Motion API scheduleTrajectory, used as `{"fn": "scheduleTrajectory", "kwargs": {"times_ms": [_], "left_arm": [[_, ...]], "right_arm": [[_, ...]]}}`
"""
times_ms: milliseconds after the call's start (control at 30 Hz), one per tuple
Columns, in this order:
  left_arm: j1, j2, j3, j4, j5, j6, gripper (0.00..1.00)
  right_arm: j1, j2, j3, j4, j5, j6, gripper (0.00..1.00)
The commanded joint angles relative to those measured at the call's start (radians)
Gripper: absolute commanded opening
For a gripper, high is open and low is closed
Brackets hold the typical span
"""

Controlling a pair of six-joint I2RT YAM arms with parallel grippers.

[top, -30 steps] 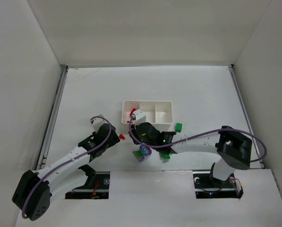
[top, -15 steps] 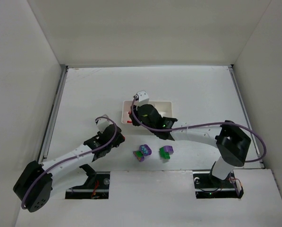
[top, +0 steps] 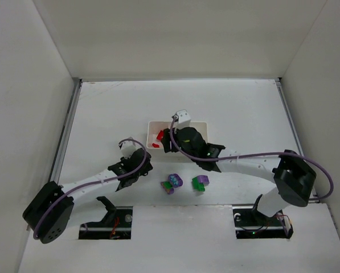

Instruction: Sort the legos into containers by color

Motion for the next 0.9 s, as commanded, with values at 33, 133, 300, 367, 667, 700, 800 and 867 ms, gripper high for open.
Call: {"fn": "scheduleTrajectory", "kwargs": {"times_ms": [33, 133, 300, 367, 667, 700, 800, 867], "left_arm": [[-0.009, 0.049, 0.039, 0.047, -0.028, -0.011, 0.47], [-0.017, 0.075, 0.051, 0.056, -0.043, -0.011, 0.47], [-0.028, 0.118, 0.063, 0.052, -0.07, -0.009, 0.41], [-0.031, 0.132, 0.063, 0.045, -0.074, -0.013, 0.36], [-0.062, 0.004, 0.037, -0.083, -0.099, -0.014, 0.1], [-0.069, -0.042, 0.043, -0.112, -0.106, -0.016, 0.1], [-0.1, -0.189, 0.095, -0.195, -0.14, -0.006, 0.1], [-0.115, -0.251, 0.149, -0.224, -0.162, 0.012, 0.1]], "right_arm": [[0.029, -0.079, -0.101, 0.092, 0.015, 0.045, 0.66], [0.055, -0.087, -0.133, 0.109, 0.013, 0.06, 0.65], [0.07, -0.09, -0.149, 0.118, 0.015, 0.06, 0.65], [0.07, -0.108, -0.162, 0.126, 0.015, 0.06, 0.65], [0.038, -0.194, -0.236, 0.149, 0.015, 0.094, 0.65], [0.033, -0.202, -0.241, 0.149, 0.015, 0.095, 0.65], [0.017, -0.225, -0.255, 0.149, 0.016, 0.101, 0.65], [0.006, -0.235, -0.262, 0.149, 0.019, 0.111, 0.65]]}}
